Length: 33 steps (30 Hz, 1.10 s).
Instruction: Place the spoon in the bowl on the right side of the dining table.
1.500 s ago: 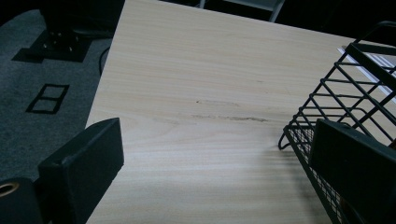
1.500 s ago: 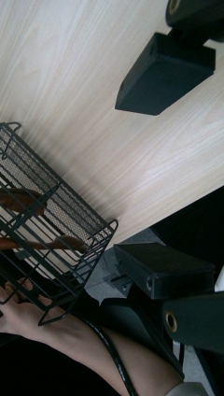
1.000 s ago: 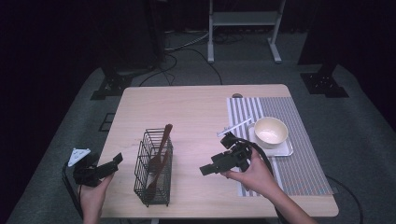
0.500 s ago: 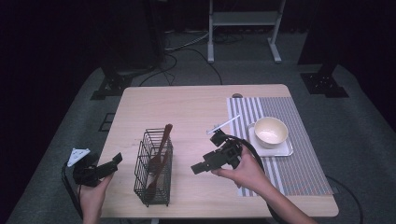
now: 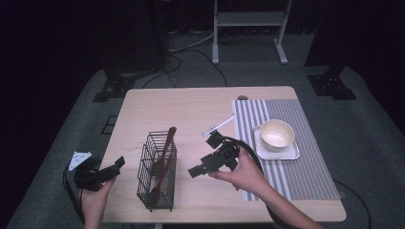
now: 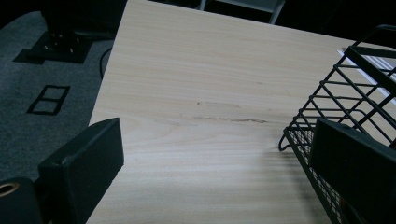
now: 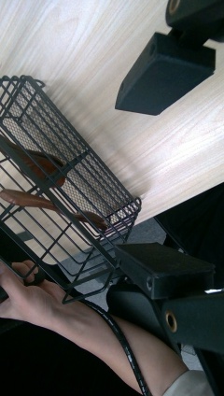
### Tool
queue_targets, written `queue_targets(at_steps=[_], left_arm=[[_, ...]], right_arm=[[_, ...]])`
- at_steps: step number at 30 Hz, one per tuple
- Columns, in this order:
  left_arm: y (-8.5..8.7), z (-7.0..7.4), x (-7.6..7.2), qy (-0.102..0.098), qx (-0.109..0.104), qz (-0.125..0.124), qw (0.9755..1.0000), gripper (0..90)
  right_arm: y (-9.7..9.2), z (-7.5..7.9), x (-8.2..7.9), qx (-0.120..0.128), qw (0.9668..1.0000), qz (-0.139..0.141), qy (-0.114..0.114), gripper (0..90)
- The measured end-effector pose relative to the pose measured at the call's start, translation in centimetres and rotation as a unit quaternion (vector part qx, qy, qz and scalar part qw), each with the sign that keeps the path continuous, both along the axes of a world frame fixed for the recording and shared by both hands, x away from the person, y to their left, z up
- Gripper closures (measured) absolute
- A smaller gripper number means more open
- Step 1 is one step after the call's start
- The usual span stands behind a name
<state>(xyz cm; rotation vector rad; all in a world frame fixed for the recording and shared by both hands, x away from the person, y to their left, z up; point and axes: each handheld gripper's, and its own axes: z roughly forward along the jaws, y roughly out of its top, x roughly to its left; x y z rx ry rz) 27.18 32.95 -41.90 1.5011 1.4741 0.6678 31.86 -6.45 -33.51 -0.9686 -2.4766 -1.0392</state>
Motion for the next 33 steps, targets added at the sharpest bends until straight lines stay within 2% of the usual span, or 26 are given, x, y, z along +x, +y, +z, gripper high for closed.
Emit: queue_targets(at_steps=[26,33], left_arm=[[0.1,0.1,-0.1,-0.002,-0.002,0.001,1.0000,2.5],[0.2,0.1,-0.1,-0.002,-0.002,0.001,1.0000,2.5]], right_arm=[[3.6,0.7,0.6,0.001,0.9996,0.026,0.006,24.3],[4.9,0.7,0.9,-0.006,0.9995,0.031,0.008,24.3]])
